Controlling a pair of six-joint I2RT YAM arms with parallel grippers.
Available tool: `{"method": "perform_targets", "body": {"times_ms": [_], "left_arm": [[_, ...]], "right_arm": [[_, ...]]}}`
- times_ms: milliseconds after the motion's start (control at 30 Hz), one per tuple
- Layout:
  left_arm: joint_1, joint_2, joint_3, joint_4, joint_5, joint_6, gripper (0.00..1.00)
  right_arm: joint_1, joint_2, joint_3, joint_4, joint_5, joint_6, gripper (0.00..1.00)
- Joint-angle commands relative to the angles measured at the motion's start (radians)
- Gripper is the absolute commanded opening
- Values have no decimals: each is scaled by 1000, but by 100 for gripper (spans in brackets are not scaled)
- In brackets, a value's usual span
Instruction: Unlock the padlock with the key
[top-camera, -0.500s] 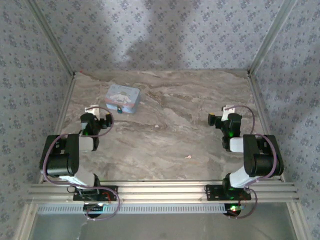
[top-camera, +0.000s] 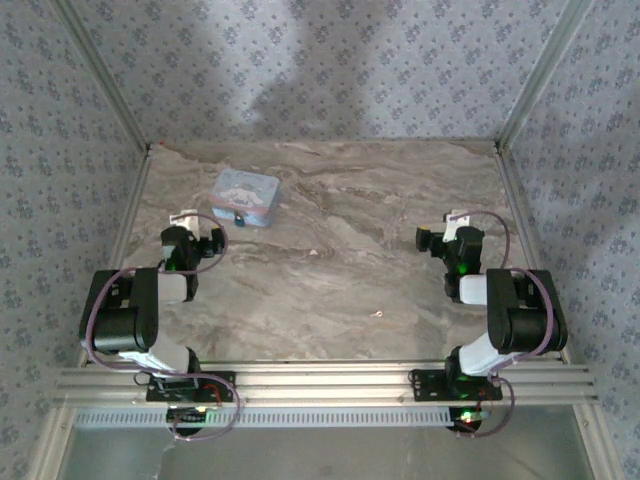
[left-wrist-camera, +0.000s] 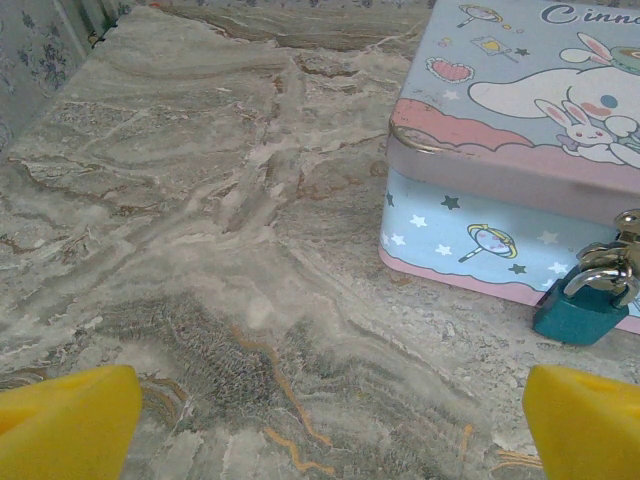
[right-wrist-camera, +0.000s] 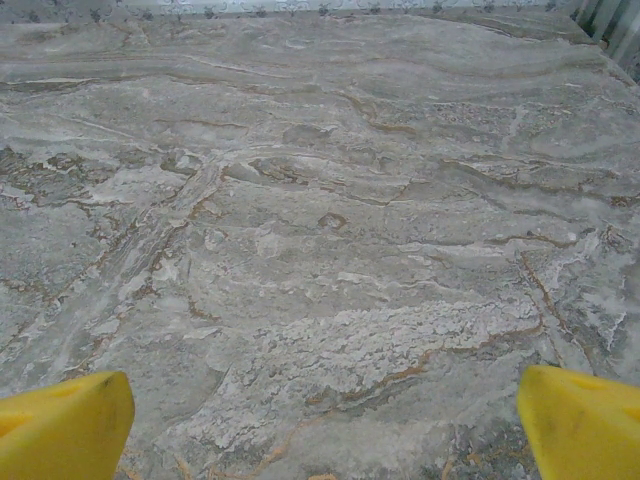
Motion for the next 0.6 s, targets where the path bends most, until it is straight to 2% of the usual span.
{"method": "perform_targets", "body": {"times_ms": [0, 567], "left_arm": [[-3, -2, 17, -1, 6, -5, 98], [-3, -1, 17, -1, 8, -5, 98]], "right_arm": [[-5, 2, 16, -15, -12, -12, 100], [-10, 1, 16, -17, -18, -7, 100]]}}
